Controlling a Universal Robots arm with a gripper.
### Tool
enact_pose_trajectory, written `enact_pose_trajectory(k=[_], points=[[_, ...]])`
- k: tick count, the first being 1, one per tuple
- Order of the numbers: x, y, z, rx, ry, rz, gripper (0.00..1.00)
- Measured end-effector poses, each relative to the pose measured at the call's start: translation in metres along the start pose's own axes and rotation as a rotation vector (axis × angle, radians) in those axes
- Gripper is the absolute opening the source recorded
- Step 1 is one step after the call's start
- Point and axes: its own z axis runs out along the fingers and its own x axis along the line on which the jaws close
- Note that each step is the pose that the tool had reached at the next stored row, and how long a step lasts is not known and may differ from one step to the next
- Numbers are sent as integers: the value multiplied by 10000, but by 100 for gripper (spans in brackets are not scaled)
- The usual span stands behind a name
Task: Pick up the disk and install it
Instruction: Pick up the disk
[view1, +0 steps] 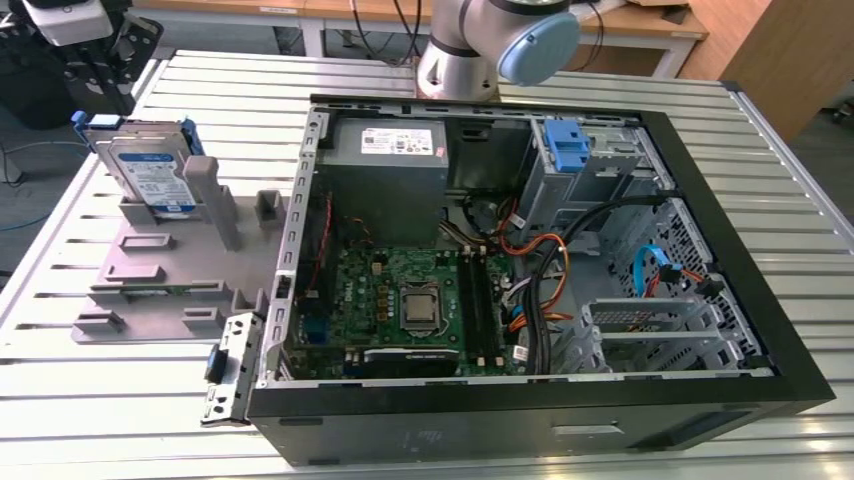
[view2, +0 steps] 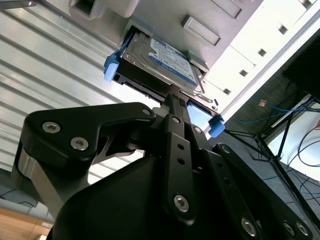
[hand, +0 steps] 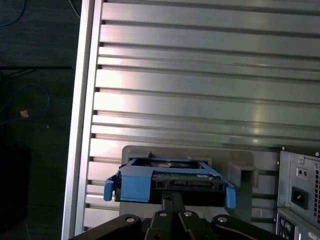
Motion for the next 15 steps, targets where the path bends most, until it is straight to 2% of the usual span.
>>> enact_pose_trajectory(k=[11,15], points=[[1,0,0,0,0,-12,11],[1,0,1,7,12,-337,11]])
